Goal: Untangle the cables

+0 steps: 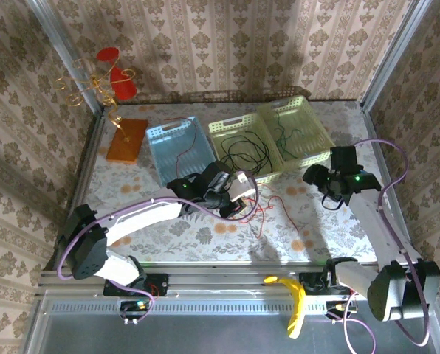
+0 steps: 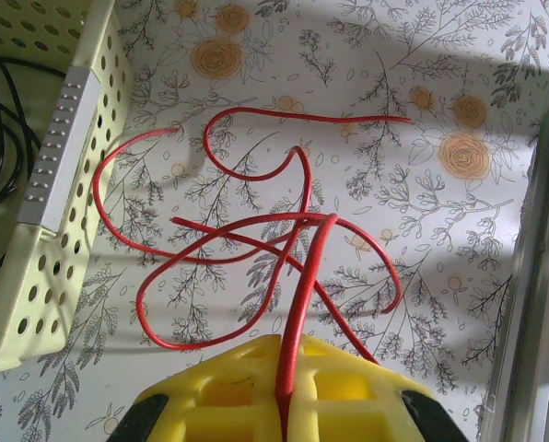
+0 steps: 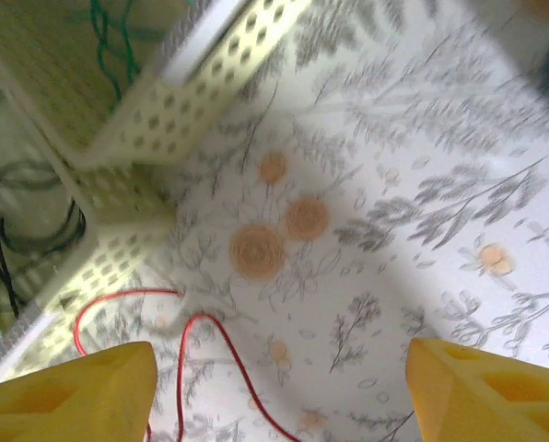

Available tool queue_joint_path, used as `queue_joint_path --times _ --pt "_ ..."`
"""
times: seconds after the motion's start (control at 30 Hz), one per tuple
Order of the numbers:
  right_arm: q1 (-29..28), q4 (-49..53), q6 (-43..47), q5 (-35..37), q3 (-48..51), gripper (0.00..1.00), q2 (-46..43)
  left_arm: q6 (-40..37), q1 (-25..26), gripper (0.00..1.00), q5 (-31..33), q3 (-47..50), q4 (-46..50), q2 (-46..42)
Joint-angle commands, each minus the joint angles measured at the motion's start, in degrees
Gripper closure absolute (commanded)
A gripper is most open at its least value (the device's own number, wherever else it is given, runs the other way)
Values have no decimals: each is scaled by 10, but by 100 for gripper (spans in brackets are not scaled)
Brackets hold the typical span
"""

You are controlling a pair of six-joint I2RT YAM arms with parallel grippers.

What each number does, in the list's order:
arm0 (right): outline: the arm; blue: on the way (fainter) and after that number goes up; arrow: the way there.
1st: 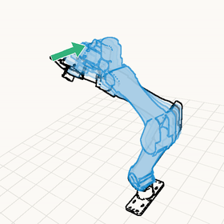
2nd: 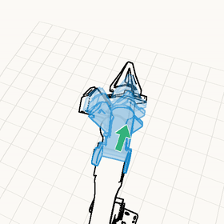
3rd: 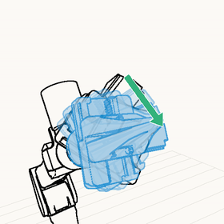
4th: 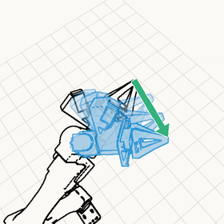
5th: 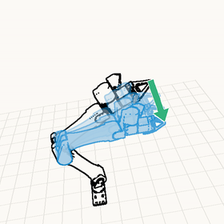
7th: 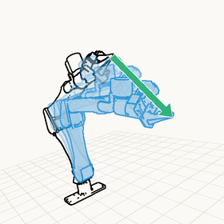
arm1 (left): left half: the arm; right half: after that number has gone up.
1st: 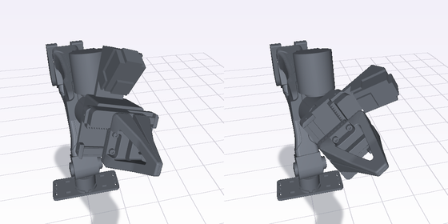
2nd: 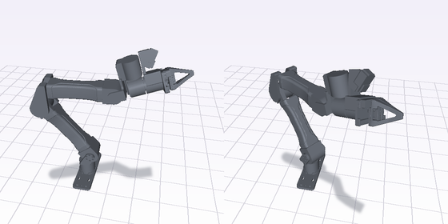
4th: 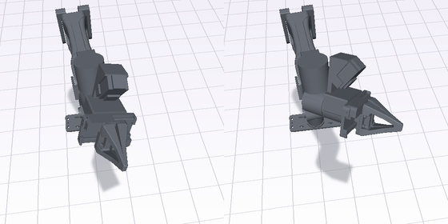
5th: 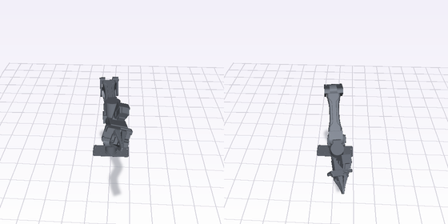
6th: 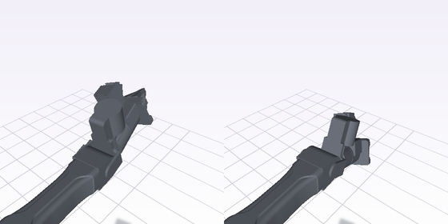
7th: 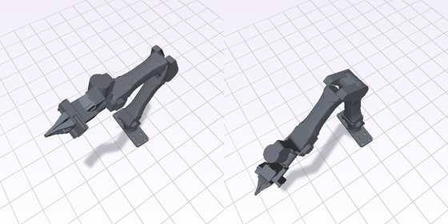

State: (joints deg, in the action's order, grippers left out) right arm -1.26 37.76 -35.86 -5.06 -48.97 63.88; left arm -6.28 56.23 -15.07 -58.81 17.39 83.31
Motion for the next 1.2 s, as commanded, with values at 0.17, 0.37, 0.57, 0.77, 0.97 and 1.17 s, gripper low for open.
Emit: queue_joint_path --times 0.17,0.37,0.57,0.77,0.97,1.17 --pt "-102 -81 77 -229 24 32 0 -12 3 100 -7 -8 -11 -2" --pt "-186 -94 108 -223 8 38 86 -7 3 100 -8 -10 -14 0" --pt "-189 -107 134 -210 -22 51 155 -1 6 100 -3 -5 -16 -3" --pt "-217 -110 157 -224 -48 53 205 -1 8 100 -4 -4 -17 -2" --pt "-231 -105 162 -217 -56 65 249 1 9 100 1 -4 -18 -2" --pt "-230 -96 168 -199 -54 82 260 -1 10 100 20 -1 -20 -13"
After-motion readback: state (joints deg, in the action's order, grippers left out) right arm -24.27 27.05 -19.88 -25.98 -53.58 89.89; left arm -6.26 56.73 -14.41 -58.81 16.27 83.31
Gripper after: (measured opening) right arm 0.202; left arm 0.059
